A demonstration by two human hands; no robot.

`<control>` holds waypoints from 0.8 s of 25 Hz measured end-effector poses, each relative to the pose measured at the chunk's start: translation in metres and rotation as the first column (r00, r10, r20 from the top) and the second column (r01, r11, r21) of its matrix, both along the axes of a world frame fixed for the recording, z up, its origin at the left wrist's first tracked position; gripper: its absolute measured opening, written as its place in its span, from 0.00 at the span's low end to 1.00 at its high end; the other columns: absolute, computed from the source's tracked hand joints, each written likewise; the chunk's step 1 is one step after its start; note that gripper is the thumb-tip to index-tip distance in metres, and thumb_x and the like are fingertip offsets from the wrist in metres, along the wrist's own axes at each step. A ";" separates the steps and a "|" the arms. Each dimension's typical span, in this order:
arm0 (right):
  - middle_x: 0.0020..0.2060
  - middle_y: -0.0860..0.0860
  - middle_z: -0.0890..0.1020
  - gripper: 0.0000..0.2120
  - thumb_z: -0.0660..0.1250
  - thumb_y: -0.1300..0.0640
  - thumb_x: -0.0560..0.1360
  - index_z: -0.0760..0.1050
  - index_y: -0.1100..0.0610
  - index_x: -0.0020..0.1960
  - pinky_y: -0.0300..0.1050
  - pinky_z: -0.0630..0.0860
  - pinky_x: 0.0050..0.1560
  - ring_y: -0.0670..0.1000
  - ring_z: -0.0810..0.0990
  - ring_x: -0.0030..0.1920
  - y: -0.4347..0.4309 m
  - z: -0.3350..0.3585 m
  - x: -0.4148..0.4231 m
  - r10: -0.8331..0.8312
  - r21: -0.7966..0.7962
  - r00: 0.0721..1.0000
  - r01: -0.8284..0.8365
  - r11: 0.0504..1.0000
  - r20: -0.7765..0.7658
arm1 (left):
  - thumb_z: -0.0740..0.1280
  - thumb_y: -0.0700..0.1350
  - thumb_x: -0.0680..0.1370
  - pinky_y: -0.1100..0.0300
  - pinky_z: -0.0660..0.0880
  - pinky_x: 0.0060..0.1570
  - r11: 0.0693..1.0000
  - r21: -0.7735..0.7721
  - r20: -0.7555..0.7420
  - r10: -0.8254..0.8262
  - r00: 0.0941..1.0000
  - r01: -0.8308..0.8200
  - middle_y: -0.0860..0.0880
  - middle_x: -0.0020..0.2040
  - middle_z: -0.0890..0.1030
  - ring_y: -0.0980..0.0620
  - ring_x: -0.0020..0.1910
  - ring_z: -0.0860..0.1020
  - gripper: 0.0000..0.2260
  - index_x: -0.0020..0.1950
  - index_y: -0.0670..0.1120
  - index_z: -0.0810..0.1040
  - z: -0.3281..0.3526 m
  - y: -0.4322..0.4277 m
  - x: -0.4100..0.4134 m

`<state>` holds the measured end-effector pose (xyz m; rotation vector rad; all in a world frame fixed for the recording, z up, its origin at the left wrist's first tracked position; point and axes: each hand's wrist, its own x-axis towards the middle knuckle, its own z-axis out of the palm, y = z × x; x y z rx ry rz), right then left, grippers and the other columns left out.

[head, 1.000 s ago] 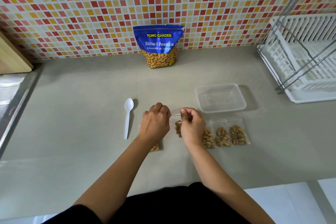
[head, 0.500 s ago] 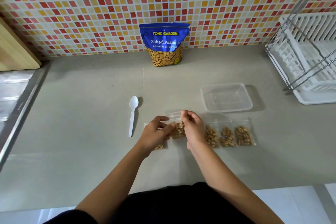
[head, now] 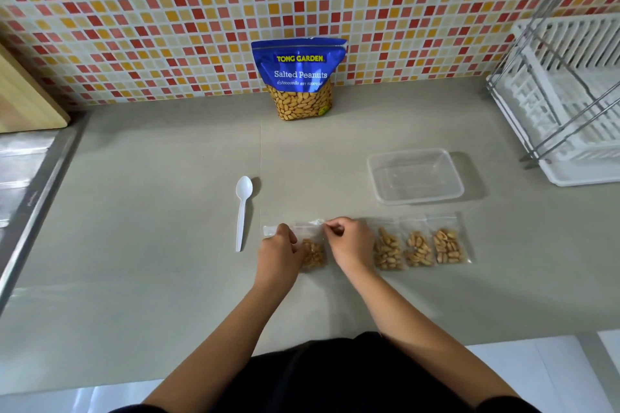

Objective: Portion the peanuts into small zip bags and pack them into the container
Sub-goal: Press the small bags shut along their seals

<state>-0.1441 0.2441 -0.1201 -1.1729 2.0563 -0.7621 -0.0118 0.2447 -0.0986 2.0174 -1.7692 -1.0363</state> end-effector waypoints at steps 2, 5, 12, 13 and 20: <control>0.45 0.49 0.85 0.09 0.70 0.51 0.72 0.81 0.55 0.48 0.35 0.70 0.43 0.48 0.82 0.46 -0.001 0.002 -0.002 -0.009 -0.001 1.000 0.009 1.000 0.019 | 0.67 0.49 0.74 0.53 0.75 0.39 0.999 -0.022 0.067 -0.025 0.997 0.026 0.43 0.39 0.81 0.41 0.40 0.78 0.11 0.46 0.44 0.70 -0.001 -0.001 0.000; 0.43 0.45 0.83 0.09 0.71 0.47 0.70 0.80 0.51 0.47 0.40 0.73 0.45 0.45 0.80 0.44 0.005 0.013 -0.021 -0.061 -0.059 0.998 0.062 0.996 0.018 | 0.65 0.50 0.75 0.54 0.74 0.41 0.993 -0.106 0.099 -0.036 0.994 0.047 0.44 0.35 0.82 0.42 0.39 0.79 0.11 0.48 0.43 0.71 0.005 -0.007 -0.003; 0.54 0.51 0.80 0.12 0.66 0.55 0.73 0.78 0.50 0.56 0.46 0.76 0.51 0.55 0.80 0.53 0.026 0.013 -0.099 -0.093 0.049 0.944 0.114 0.992 -0.316 | 0.64 0.45 0.76 0.55 0.74 0.53 0.919 -0.101 -0.013 -0.385 0.923 0.381 0.42 0.50 0.82 0.43 0.51 0.79 0.12 0.58 0.43 0.79 -0.006 -0.036 -0.074; 0.56 0.52 0.79 0.14 0.65 0.54 0.74 0.77 0.50 0.59 0.48 0.76 0.52 0.56 0.79 0.55 0.027 0.011 -0.102 -0.019 0.109 0.925 0.065 0.992 -0.379 | 0.64 0.45 0.76 0.54 0.73 0.54 0.907 -0.086 -0.002 -0.413 0.911 0.412 0.41 0.52 0.81 0.42 0.53 0.78 0.14 0.60 0.43 0.77 -0.011 -0.037 -0.083; 0.59 0.53 0.73 0.17 0.63 0.54 0.76 0.72 0.50 0.65 0.50 0.76 0.51 0.57 0.75 0.59 0.018 0.013 -0.105 0.209 0.222 0.835 -0.107 0.969 -0.510 | 0.65 0.47 0.76 0.50 0.73 0.54 0.871 -0.037 0.178 -0.476 0.861 0.489 0.40 0.57 0.72 0.37 0.53 0.76 0.16 0.63 0.44 0.73 -0.017 -0.041 -0.117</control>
